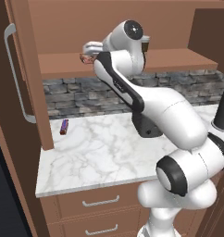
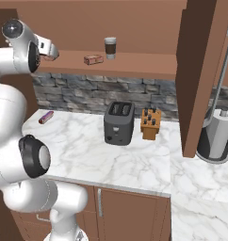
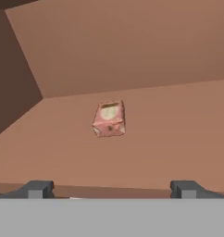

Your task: Pick the bar soap and bar soap from the cabinet and place them on the counter.

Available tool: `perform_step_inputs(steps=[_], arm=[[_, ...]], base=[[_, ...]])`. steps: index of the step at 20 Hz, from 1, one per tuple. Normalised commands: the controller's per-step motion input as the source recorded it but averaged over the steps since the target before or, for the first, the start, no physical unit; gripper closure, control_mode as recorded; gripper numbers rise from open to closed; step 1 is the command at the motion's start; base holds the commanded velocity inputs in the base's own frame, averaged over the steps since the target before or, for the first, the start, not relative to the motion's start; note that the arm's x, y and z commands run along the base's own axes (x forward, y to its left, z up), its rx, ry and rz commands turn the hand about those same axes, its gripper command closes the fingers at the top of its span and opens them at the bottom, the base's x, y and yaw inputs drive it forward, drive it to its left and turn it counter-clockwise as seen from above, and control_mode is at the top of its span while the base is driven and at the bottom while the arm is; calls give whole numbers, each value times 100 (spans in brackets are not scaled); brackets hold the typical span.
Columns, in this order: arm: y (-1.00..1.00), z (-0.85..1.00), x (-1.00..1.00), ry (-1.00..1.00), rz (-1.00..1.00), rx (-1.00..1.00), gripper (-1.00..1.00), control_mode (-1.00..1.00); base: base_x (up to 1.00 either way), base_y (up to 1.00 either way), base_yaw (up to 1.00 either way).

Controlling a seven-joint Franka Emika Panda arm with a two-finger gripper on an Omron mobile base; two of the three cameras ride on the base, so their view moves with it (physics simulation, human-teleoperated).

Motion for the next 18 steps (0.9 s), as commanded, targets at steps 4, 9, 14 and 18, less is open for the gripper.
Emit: perform_step_inputs(steps=[4, 9, 14, 18], arm=[[19, -6, 33, 1, 0, 0, -100, -100], [17, -6, 35, 1, 0, 0, -100, -100], [4, -9, 34, 2, 0, 0, -100, -100], [6, -4, 33, 1, 0, 0, -100, -100]], base=[[0, 0, 0], [0, 0, 0], [0, 0, 0], [0, 0, 0]])
